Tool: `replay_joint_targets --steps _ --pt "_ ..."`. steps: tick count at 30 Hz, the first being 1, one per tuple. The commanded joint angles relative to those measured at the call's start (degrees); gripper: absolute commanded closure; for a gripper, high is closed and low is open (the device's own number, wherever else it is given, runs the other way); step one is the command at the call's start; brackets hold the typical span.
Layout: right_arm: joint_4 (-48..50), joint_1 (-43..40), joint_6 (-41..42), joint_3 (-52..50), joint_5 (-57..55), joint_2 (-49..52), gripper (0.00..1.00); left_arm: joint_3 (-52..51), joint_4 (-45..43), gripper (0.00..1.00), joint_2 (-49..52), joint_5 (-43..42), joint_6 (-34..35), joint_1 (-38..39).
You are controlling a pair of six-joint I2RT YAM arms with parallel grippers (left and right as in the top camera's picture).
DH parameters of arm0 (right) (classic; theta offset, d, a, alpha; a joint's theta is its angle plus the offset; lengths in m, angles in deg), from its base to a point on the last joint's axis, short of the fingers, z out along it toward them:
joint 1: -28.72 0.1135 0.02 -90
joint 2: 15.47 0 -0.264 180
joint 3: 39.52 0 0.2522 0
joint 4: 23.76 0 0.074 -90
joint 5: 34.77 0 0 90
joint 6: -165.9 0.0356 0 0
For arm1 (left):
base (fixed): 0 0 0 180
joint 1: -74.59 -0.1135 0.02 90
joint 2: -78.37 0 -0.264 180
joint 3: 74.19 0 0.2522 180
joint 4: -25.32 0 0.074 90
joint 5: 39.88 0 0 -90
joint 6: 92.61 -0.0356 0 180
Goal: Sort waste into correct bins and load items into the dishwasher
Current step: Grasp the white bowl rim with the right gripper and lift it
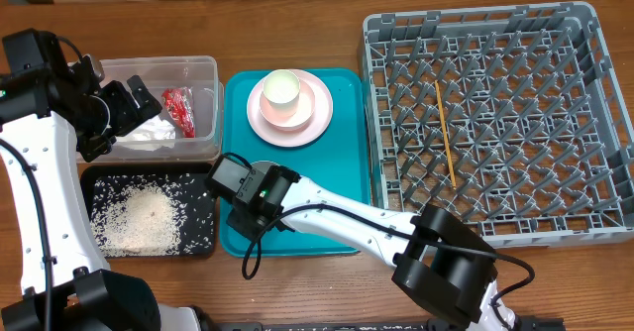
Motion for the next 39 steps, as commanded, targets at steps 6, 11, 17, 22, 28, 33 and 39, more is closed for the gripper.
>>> replay_joint_targets --steps 6,11,17,22,28,33,39 --pt "1.14 -0.44 0.26 -3.82 -0.59 0.28 0.80 0.79 -0.09 0.00 -0.94 0.15 -0.63 -0.04" --pt "1.31 -0.48 0.28 -3.80 -0.57 0.28 0.82 0.79 -0.07 0.00 -0.94 0.15 -0.63 -0.07" --pt "0.98 -0.48 0.28 -3.23 -0.55 -0.07 0.84 0.79 -0.07 0.00 -0.94 0.15 -0.63 -0.04" --pt "-1.68 -0.55 0.28 -0.79 -0.55 -2.08 0.93 0.79 -0.09 0.00 -0.94 0.17 -0.63 -0.07" --pt "-3.48 -0.55 0.50 -0.66 -0.50 -7.02 0.96 0.79 -0.09 0.00 -0.94 0.15 -0.63 -0.07" --pt "-5.95 -1.42 3.21 -0.66 -0.50 -13.57 0.96 0.79 -0.09 0.00 -0.94 0.15 -0.63 -0.04" --pt "-11.32 -5.84 9.44 -0.66 -0.20 -22.71 0.96 0.79 -0.07 0.00 -0.94 0.15 -0.63 -0.07"
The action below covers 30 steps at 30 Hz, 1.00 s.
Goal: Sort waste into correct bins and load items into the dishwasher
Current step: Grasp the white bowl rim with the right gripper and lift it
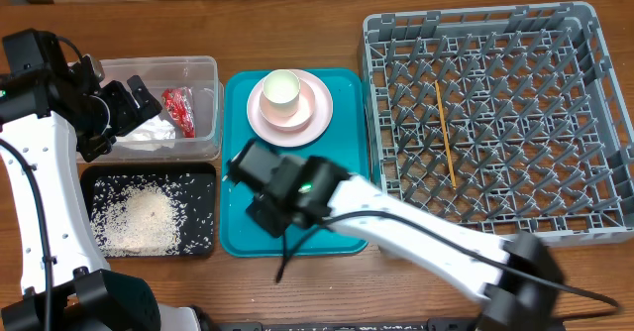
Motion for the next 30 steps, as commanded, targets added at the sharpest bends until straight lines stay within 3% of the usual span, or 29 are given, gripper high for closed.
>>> replay_joint_targets --steps 1,9,15,24,30 --pt "-2.56 -4.07 5.11 1.40 0.94 -7.91 0.96 0.79 -0.09 0.00 -0.94 0.13 -0.63 -0.07" --pt "-8.87 -18.82 4.48 1.38 16.33 -18.51 0.96 0.79 -0.09 0.00 -0.94 0.13 -0.63 -0.07" --pt "-14.32 -34.21 -5.57 0.63 43.19 -20.11 0.96 0.79 -0.09 0.00 -0.94 0.13 -0.63 -0.04" --pt "-15.28 -47.98 -15.34 -7.15 64.81 -20.11 0.96 0.79 -0.09 0.00 -0.94 0.13 -0.63 -0.04" --pt "-15.28 -55.28 -21.77 -16.24 72.26 -20.11 0.96 0.79 -0.09 0.00 -0.94 0.13 -0.63 -0.07"
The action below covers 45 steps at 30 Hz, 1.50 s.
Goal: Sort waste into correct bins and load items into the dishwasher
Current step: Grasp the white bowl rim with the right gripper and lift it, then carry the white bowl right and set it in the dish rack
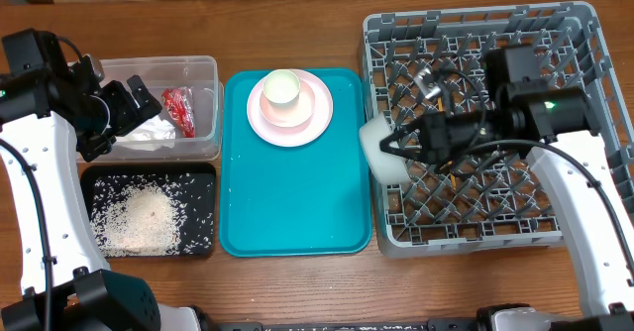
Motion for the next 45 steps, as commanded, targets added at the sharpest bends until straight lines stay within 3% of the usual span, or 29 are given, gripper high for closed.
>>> replay_joint_targets --steps 1,6,17,38,45 --pt "0.04 -3.54 -6.82 -5.29 9.86 -0.90 0.96 0.79 -0.09 0.00 -0.94 0.15 -0.63 -0.07" --pt "0.90 -7.72 -12.44 -13.86 14.78 -0.87 0.96 0.79 -0.11 0.00 -0.94 0.15 -0.63 -0.04" --pt "7.63 -11.85 -12.41 -23.93 14.95 -0.85 0.96 0.79 -0.11 0.00 -0.94 0.15 -0.63 -0.07" --pt "8.09 -12.09 -12.15 -26.75 10.71 -0.83 0.95 0.79 -0.09 0.00 -0.94 0.15 -0.63 -0.07" --pt "6.64 -15.93 -11.98 -26.75 6.27 -0.83 0.95 0.79 -0.11 0.00 -0.94 0.15 -0.63 -0.04"
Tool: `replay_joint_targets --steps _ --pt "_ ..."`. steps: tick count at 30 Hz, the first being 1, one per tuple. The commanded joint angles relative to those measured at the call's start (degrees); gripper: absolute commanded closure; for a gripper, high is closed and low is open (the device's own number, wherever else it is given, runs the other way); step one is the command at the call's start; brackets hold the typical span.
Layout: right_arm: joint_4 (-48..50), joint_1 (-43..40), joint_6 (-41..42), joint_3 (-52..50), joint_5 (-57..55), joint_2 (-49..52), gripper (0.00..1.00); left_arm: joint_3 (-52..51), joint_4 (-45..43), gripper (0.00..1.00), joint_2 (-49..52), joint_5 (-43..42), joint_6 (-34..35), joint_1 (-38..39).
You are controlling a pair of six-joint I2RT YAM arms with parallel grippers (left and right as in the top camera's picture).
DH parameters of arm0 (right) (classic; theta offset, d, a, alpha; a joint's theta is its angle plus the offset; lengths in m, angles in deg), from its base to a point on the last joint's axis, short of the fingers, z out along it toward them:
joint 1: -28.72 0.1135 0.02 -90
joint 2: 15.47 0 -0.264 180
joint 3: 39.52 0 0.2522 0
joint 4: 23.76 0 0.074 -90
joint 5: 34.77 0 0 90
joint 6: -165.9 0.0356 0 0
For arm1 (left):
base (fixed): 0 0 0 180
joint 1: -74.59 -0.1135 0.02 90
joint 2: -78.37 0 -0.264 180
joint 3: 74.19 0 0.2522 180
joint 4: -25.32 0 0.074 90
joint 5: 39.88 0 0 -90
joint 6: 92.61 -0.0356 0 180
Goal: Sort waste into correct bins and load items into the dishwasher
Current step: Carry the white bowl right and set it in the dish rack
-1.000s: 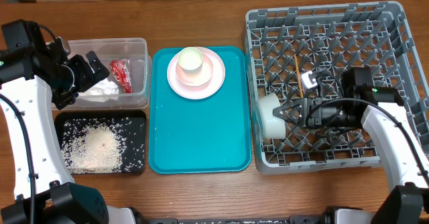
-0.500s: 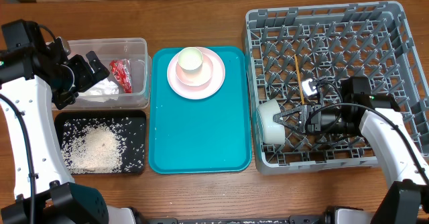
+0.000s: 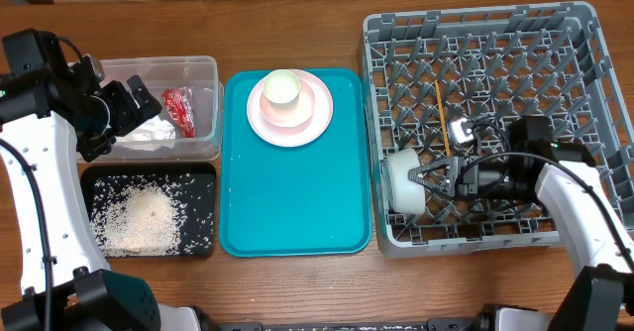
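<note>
A white bowl [image 3: 398, 178] stands on its side in the front left corner of the grey dishwasher rack [image 3: 594, 34]. My right gripper [image 3: 424, 181] is shut on the bowl's rim, reaching in from the right. A pink plate [image 3: 315, 121] with a pale cup [image 3: 282, 87] on it sits at the back of the teal tray [image 3: 297, 202]. One chopstick [image 3: 443, 123] lies in the rack. My left gripper [image 3: 144, 95] hangs open over the clear bin [image 3: 203, 73] with nothing in it.
The clear bin holds a red wrapper [image 3: 179, 110] and white tissue [image 3: 149, 133]. In front of it a black tray [image 3: 198, 177] holds rice [image 3: 134, 217]. The wooden table edge runs along the front.
My right gripper has moved with the bowl from the rack's left edge toward the front, and the bowl now sits lower, among the pegs in the front left corner. The left arm is unchanged.
My right arm first reached across to the front left of the teal tray. Then it was lifted above that spot, blurred. Later it held the white bowl at the rack's left edge, and now holds it in the rack's front left corner. The left arm stayed still.
</note>
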Motion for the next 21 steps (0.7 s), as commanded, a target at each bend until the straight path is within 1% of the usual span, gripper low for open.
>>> replay_joint_targets --steps 1,8,12,21 --pt "-0.83 -2.64 -0.17 -0.61 -6.10 -0.83 0.95 0.79 -0.09 0.00 -0.94 0.13 -0.63 -0.04" --pt "-2.23 -6.84 -0.20 -0.61 -13.09 -0.83 0.88 0.79 -0.09 0.00 -0.94 0.13 -0.63 -0.07" --pt "-2.14 -7.26 -0.20 -0.61 -14.95 -0.83 0.82 0.79 -0.09 0.00 -0.94 0.13 -0.63 -0.07" --pt "0.28 -7.26 -0.15 -0.61 -23.02 -0.83 0.77 0.79 -0.09 0.00 -0.94 0.13 -0.63 -0.04"
